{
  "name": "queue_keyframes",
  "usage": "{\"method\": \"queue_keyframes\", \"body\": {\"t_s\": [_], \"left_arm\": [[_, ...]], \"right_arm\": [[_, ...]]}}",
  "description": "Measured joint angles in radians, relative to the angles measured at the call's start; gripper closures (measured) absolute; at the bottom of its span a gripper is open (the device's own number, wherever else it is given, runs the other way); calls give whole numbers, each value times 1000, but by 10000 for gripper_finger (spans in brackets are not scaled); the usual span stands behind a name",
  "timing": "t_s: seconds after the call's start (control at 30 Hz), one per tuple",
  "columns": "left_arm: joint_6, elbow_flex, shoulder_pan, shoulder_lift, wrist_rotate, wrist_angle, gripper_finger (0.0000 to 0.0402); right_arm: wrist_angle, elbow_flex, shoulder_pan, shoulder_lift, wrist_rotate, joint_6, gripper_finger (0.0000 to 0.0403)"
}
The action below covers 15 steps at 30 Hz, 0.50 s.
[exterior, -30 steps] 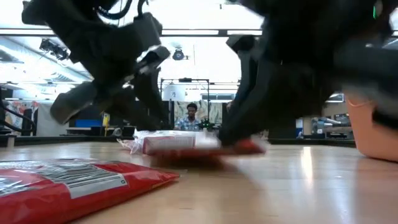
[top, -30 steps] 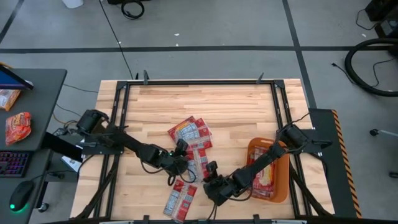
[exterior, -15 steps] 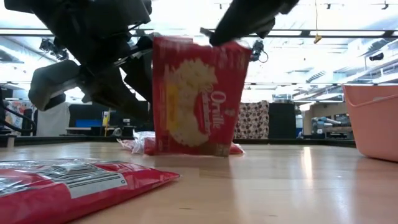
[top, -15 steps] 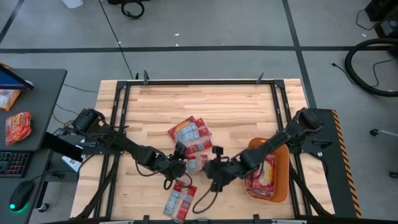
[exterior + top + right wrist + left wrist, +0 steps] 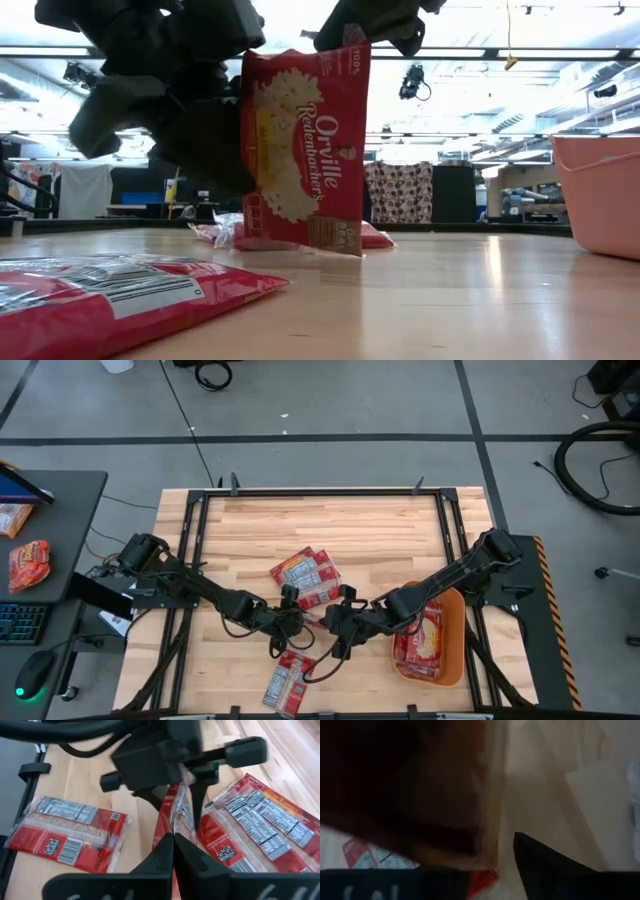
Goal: Sort popcorn bags into baskets
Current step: Put the red popcorn bag into the orange bin
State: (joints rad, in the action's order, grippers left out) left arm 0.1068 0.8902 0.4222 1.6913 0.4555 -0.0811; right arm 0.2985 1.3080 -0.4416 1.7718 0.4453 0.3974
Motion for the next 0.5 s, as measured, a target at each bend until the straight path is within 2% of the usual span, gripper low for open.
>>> {"method": "queue_keyframes", "body": {"t_s": [0.3,0.5], "left_arm": [[-19,0,-24,1,1,62,381],[-32,0,-28,-1,-8,54,376]], "right_arm": [[-1,1,-1,0,-37,-13,380],[148,2,-4,-74,-50,-7,362]]}}
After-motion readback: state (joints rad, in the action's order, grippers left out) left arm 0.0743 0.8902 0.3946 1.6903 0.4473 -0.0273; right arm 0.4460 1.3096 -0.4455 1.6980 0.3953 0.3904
